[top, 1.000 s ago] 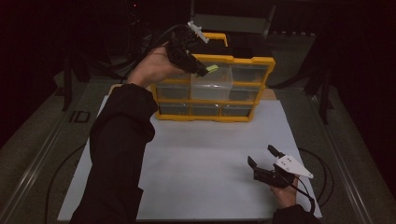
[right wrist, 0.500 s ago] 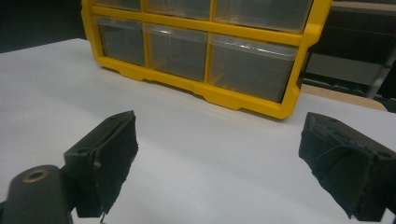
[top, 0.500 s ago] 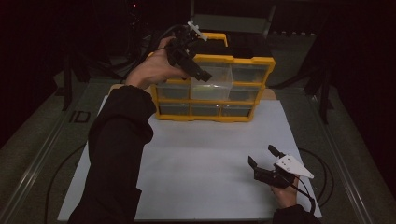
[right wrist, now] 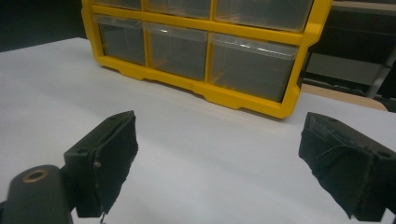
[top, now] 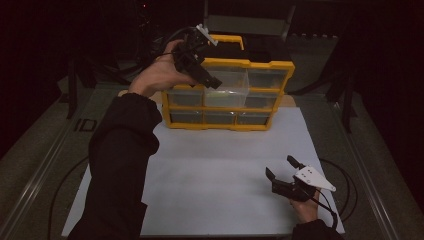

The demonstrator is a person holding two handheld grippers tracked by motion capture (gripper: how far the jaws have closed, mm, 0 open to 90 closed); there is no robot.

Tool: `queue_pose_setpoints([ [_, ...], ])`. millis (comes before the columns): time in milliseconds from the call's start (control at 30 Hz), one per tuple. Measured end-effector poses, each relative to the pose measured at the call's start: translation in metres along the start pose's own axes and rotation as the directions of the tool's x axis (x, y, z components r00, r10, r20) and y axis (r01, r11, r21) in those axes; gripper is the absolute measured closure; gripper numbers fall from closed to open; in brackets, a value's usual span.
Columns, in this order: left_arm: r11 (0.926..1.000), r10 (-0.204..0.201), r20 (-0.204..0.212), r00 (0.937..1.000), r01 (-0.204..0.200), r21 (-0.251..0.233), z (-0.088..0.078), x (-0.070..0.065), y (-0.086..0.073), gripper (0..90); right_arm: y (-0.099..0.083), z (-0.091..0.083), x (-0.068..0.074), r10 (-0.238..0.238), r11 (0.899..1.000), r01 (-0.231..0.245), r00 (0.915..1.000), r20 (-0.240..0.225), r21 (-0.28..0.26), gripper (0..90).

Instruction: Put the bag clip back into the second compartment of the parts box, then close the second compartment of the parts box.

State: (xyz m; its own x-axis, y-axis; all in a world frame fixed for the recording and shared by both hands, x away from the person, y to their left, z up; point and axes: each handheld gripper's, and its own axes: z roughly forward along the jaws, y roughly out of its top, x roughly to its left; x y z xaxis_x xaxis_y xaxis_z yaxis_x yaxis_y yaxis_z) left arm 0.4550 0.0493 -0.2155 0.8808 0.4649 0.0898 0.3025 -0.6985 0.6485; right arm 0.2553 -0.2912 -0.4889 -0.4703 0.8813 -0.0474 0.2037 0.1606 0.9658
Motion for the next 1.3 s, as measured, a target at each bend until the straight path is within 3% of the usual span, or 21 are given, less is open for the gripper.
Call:
queue_pose_setpoints([
  [367, 0.9997, -0.023, 0.004, 0.9997, 0.023, -0.008, -0.001, 0.006, -0.011, 3.1, -0.001, 0.0, 0.0, 0.004, 1.0, -0.004, 1.0, 0.002, 0.004, 11.3],
  [1300, 0.9997, -0.025, 0.03, 0.9992, 0.026, -0.005, -0.001, 0.006, -0.026, 5.7, -0.001, -0.001, 0.0, 0.003, 1.0, -0.003, 1.0, 0.004, 0.004, 11.3],
])
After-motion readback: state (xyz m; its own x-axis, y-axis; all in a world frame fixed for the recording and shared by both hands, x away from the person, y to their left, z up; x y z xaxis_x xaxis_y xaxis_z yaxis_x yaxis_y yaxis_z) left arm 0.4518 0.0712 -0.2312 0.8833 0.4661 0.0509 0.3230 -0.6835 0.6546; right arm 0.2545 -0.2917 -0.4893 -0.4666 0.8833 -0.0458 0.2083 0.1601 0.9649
